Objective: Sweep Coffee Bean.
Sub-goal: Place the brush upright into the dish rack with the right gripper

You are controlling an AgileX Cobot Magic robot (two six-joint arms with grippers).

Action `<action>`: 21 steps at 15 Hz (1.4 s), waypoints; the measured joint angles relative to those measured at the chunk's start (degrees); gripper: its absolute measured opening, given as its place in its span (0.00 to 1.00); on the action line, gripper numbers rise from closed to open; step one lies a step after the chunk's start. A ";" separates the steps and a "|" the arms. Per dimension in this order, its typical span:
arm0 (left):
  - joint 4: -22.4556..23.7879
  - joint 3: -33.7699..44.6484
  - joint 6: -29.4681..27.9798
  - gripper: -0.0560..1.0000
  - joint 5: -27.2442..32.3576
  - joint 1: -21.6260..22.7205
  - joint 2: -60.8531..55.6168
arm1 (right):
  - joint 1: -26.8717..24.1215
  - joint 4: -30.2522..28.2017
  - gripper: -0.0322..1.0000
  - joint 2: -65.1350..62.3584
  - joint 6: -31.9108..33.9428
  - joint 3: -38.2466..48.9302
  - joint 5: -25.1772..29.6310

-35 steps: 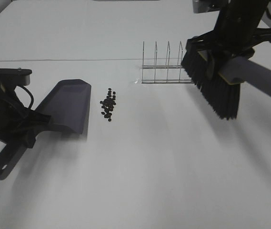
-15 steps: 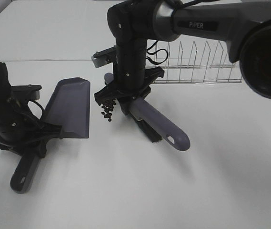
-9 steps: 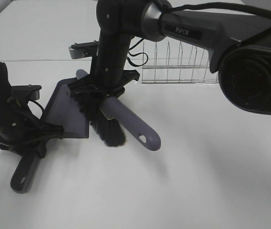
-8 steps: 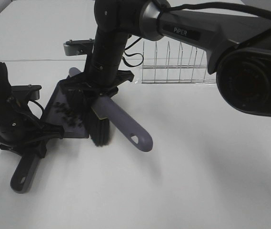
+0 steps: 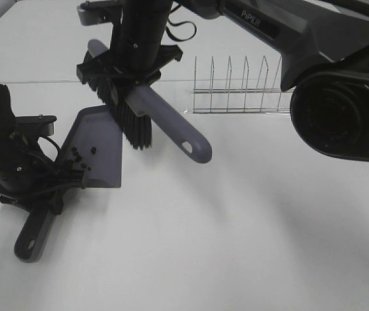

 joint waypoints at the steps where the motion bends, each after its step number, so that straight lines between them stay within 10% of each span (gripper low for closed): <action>1: 0.00 0.00 0.00 0.39 0.00 0.00 0.00 | -0.06 -2.46 0.36 -0.52 0.34 -1.72 0.00; 8: 0.00 0.00 0.00 0.39 0.11 0.00 0.00 | -7.62 -8.59 0.36 -10.49 1.03 2.23 0.23; 21: -0.29 0.06 1.43 0.39 0.11 0.00 -0.80 | -28.76 -8.88 0.36 -31.40 1.38 47.50 0.11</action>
